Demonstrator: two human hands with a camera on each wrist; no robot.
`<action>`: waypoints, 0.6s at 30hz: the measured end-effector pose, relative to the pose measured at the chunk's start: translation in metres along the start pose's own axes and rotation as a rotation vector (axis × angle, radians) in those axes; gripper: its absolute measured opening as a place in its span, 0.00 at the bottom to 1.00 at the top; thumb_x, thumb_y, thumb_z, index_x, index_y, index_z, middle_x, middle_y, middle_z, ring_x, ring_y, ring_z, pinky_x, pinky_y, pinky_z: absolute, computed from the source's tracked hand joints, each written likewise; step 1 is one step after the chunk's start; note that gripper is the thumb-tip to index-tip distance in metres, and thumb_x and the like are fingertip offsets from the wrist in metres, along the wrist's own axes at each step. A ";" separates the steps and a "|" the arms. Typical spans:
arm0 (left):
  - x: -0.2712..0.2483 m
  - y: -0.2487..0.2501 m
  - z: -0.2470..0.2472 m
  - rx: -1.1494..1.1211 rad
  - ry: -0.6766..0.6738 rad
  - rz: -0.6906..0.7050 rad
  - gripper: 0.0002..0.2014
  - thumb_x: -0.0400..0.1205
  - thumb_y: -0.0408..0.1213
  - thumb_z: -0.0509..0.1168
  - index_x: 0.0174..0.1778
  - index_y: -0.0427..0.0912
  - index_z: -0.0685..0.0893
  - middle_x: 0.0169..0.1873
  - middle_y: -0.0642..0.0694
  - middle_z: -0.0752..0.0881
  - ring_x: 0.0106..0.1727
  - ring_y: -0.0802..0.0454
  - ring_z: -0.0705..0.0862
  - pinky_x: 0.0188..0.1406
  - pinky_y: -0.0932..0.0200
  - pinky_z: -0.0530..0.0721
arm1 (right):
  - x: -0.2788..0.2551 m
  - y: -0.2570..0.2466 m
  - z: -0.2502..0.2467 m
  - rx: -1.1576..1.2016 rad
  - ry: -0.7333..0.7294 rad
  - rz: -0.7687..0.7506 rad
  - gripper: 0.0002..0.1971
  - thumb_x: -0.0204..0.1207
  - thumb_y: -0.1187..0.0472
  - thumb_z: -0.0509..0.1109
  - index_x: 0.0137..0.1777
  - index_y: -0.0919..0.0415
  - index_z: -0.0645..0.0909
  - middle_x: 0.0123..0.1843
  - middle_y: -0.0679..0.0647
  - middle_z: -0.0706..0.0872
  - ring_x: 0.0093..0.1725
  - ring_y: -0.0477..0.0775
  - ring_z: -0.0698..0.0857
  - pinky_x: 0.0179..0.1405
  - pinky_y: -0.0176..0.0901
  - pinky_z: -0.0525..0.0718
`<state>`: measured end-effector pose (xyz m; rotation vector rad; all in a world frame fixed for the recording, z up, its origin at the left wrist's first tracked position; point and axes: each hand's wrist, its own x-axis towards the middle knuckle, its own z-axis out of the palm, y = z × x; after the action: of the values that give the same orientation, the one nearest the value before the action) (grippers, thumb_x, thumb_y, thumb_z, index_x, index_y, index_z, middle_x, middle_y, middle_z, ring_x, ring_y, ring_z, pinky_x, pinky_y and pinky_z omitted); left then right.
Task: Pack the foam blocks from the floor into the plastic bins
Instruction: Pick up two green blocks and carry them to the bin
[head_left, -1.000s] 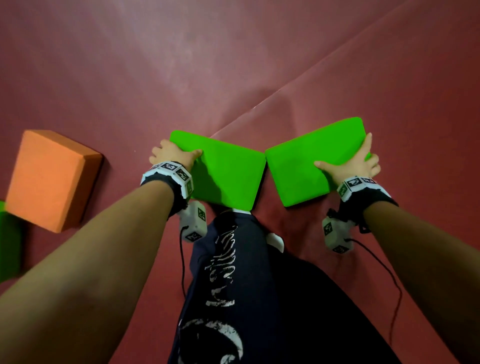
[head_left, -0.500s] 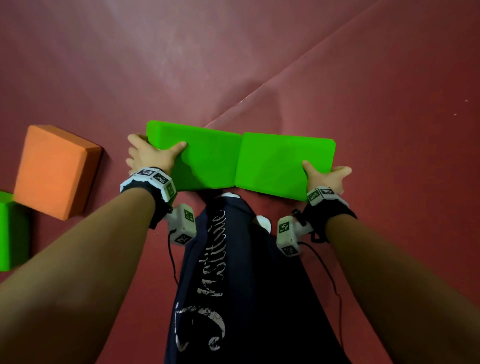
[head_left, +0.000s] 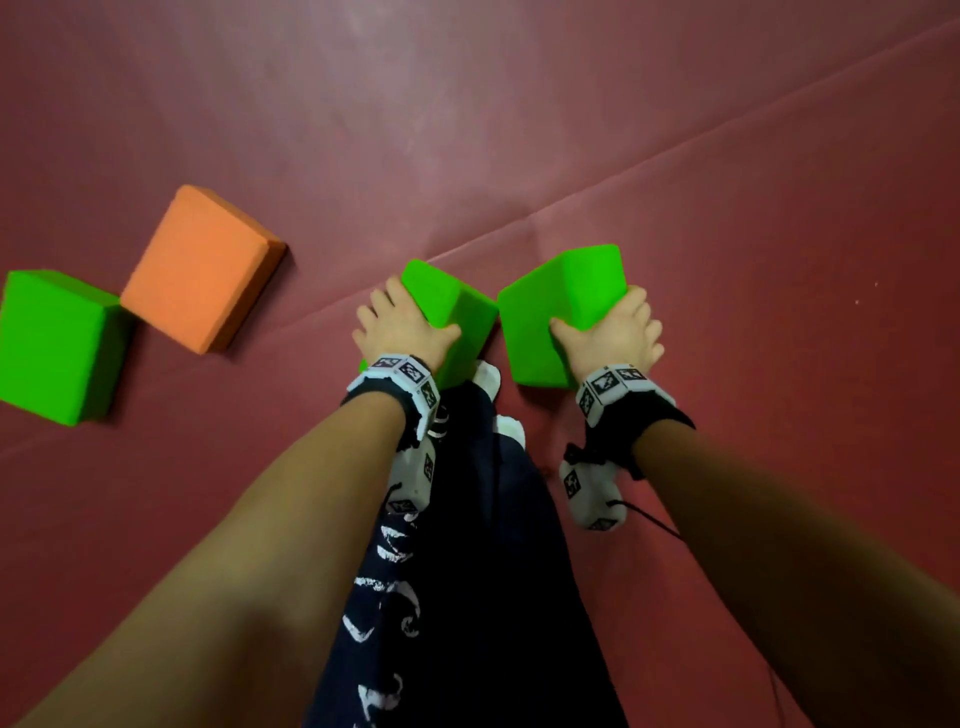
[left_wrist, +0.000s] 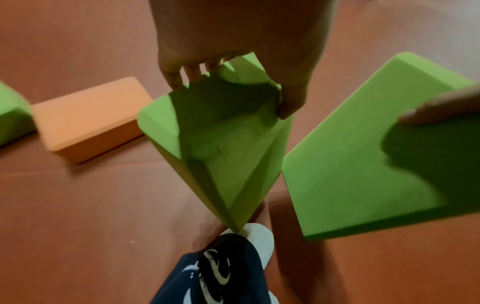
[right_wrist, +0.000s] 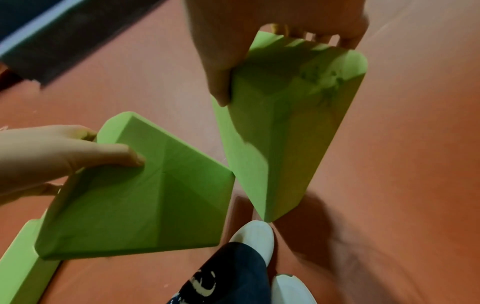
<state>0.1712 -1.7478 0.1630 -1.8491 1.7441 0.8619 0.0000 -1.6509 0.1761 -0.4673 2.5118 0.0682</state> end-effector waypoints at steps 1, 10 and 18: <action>-0.010 -0.008 -0.006 0.003 0.014 0.005 0.44 0.69 0.55 0.73 0.74 0.37 0.62 0.69 0.38 0.71 0.69 0.35 0.69 0.63 0.40 0.71 | -0.010 -0.007 -0.006 -0.020 -0.030 -0.031 0.44 0.61 0.39 0.77 0.71 0.62 0.65 0.68 0.59 0.75 0.67 0.64 0.73 0.62 0.58 0.70; -0.069 -0.139 -0.068 -0.290 0.214 -0.202 0.45 0.71 0.58 0.72 0.76 0.35 0.62 0.68 0.36 0.72 0.68 0.36 0.70 0.63 0.42 0.72 | -0.107 -0.089 -0.024 -0.238 -0.130 -0.372 0.45 0.64 0.45 0.79 0.74 0.64 0.61 0.70 0.61 0.71 0.69 0.66 0.72 0.63 0.60 0.73; -0.098 -0.275 -0.083 -0.494 0.335 -0.472 0.46 0.69 0.60 0.72 0.77 0.38 0.62 0.68 0.37 0.73 0.68 0.37 0.71 0.63 0.43 0.71 | -0.219 -0.179 0.045 -0.472 -0.170 -0.708 0.48 0.65 0.45 0.79 0.77 0.65 0.58 0.70 0.62 0.70 0.70 0.66 0.71 0.63 0.60 0.74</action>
<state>0.4549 -1.7104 0.2656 -2.7176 1.2270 0.8736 0.2544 -1.7429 0.2692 -1.4427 2.0200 0.4062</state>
